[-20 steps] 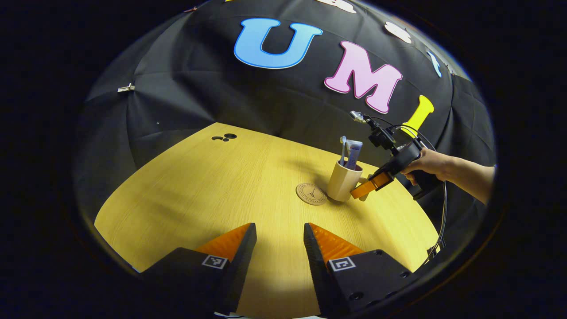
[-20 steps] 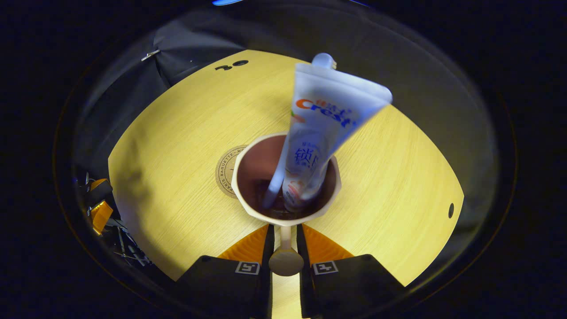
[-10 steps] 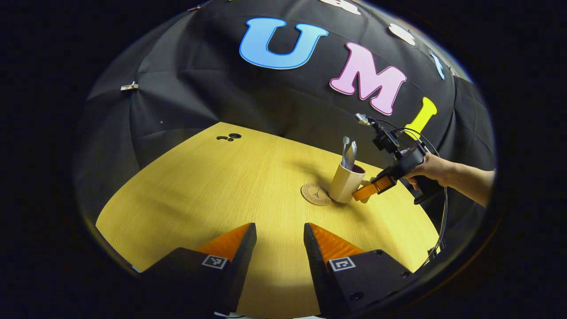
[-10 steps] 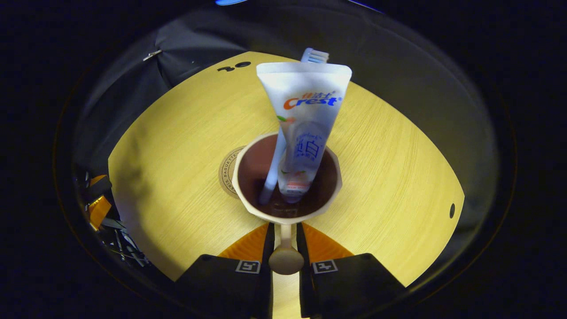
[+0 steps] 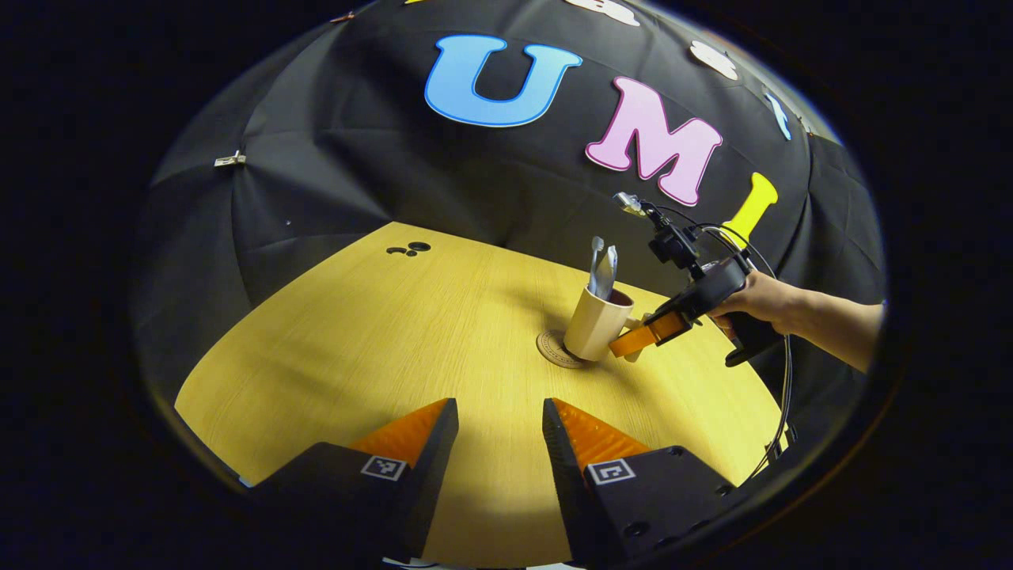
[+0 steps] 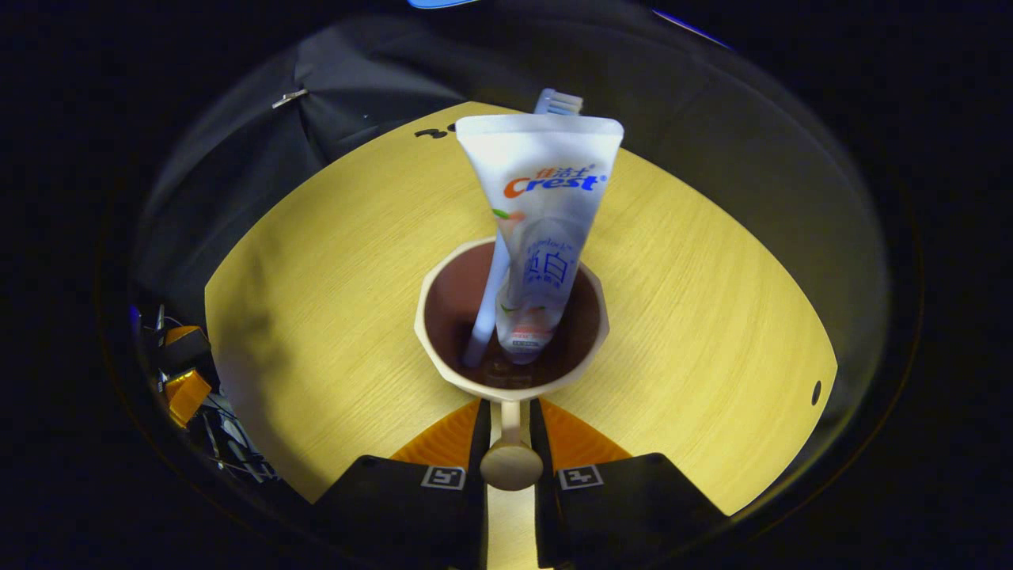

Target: Put the toothbrush and toothpaste on the desktop into the cup, then pick up the cup and place it on the coaster on the desktop.

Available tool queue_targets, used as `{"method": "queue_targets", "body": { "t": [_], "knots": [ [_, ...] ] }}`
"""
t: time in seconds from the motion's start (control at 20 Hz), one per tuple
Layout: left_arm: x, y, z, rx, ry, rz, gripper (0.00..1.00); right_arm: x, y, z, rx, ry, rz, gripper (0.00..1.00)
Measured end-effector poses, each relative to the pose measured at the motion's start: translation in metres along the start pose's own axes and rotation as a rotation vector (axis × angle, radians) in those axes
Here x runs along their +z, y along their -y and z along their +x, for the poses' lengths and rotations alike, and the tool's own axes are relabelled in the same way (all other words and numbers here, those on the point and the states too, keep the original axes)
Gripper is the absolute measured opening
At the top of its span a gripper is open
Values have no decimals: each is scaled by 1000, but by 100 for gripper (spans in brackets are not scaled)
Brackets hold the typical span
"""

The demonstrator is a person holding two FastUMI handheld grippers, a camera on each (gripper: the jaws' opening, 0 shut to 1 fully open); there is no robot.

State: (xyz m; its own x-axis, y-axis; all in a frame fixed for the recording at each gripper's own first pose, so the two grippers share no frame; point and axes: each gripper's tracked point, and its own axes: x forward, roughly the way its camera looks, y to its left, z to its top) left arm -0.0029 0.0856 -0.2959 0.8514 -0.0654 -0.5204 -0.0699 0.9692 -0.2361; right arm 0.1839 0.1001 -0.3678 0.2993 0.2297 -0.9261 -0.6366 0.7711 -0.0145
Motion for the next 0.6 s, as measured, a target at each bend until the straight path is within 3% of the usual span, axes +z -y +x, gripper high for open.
{"method": "queue_targets", "body": {
  "t": [0.6],
  "knots": [
    [0,-13,-6,25,2,-14,68,-1,0,1,18,6,-29,27]
  ]
}}
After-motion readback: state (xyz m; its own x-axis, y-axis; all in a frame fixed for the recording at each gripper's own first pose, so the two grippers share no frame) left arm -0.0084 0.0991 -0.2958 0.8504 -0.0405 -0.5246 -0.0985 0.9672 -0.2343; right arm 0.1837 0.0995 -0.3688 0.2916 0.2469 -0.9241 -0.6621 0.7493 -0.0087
